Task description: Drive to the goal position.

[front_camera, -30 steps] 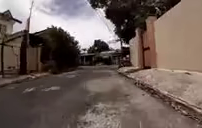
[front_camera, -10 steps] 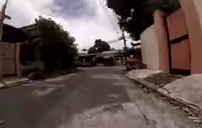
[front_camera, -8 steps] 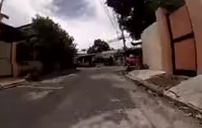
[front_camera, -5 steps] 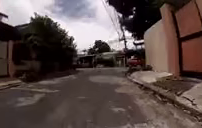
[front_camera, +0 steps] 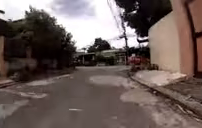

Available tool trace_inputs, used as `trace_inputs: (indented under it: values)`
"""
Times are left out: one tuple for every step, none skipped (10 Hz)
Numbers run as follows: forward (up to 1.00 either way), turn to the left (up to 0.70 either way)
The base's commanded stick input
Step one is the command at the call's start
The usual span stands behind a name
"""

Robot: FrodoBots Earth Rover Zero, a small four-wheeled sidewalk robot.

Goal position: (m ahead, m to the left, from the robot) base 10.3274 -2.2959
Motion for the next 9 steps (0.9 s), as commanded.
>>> trace_inputs:
  values:
    - [1.0, 0.0]
    - [1.0, 0.0]
    - [1.0, 0.0]
    - [1.0, 0.0]
    - [1.0, 0.0]
    - [1.0, 0.0]
    - [1.0, 0.0]
    - [1.0, 0.0]
    - [1.0, 0.0]
